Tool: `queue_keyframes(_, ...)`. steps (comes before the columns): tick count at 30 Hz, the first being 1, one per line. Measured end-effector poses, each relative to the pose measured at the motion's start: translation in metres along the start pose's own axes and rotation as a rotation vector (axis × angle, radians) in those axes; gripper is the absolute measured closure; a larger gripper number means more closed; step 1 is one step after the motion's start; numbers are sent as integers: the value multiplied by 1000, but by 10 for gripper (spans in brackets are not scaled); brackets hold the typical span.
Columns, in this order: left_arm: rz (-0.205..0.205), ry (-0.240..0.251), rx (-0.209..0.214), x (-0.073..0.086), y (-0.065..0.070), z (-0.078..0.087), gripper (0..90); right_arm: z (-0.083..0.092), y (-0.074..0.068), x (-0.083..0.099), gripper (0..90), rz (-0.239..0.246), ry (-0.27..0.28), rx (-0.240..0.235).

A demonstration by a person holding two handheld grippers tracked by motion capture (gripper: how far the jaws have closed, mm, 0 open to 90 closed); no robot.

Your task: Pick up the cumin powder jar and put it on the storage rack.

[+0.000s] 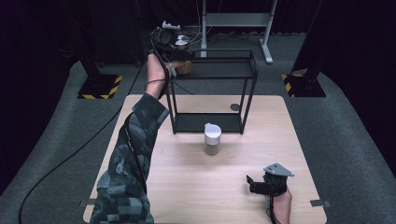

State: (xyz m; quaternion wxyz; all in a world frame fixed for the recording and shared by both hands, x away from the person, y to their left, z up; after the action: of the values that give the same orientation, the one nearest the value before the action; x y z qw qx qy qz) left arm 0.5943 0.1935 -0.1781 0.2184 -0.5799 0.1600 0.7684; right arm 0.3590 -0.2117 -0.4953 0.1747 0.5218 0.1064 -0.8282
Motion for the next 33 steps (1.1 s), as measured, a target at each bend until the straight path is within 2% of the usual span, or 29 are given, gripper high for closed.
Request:
queue_keyframes(1,-18,-2,-13,0,3,1,288,0,0,0,0,-1,0,0)
queue_keyframes(3,-27,-3,-17,-1,4,2,149,0,0,0,0,-1,1,0)
queue_keyframes(5,-34,-13,-13,-1,5,4,59,0,0,0,0,-1,1,0)
queue_keyframes(9,-57,-21,-36,-1,7,12,2,0,0,0,0,-3,2,1)
queue_keyframes(11,-92,-16,-48,2,9,19,1,0,0,0,0,-4,3,1)
queue_keyframes(12,-124,-10,-73,7,13,27,0,0,0,0,0,-4,3,2)
queue_keyframes(13,-139,-8,-76,10,14,31,0,0,0,0,0,-3,3,1)
queue_keyframes(16,-152,0,-73,18,16,40,0,0,0,0,0,-1,0,1)
queue_keyframes(17,-184,-5,-85,27,19,48,0,0,0,0,0,0,0,2)
queue_keyframes(20,-232,-30,-107,46,24,58,0,0,0,0,0,0,-1,3)
queue_keyframes(23,-271,-69,-128,72,28,66,0,0,-1,0,0,-2,-4,3)
queue_keyframes(24,-271,-69,-128,72,28,66,0,0,-1,0,0,-2,-4,3)
queue_keyframes(25,-285,-87,-139,89,30,71,0,0,-1,0,0,-2,-4,4)
queue_keyframes(26,-285,-87,-139,89,30,71,0,0,0,0,0,-1,-5,4)
queue_keyframes(27,-282,-109,-139,107,30,75,0,0,0,0,0,-1,-5,4)
queue_keyframes(33,-262,-193,-131,173,37,85,0,-1,-1,-1,0,2,-9,3)
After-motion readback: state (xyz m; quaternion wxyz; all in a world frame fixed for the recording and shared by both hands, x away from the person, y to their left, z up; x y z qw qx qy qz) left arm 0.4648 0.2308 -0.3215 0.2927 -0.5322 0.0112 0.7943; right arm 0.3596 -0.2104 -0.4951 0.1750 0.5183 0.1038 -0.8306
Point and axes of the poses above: each handheld gripper's, and its own axes: z roughly backward along the jaws, x roughly out of its underside, y roughly to its right, the point moved 9 cm from there along -z, roughly forward along the jaws, and after that the axes turned 9 degrees about y, right-handed, at the moved point
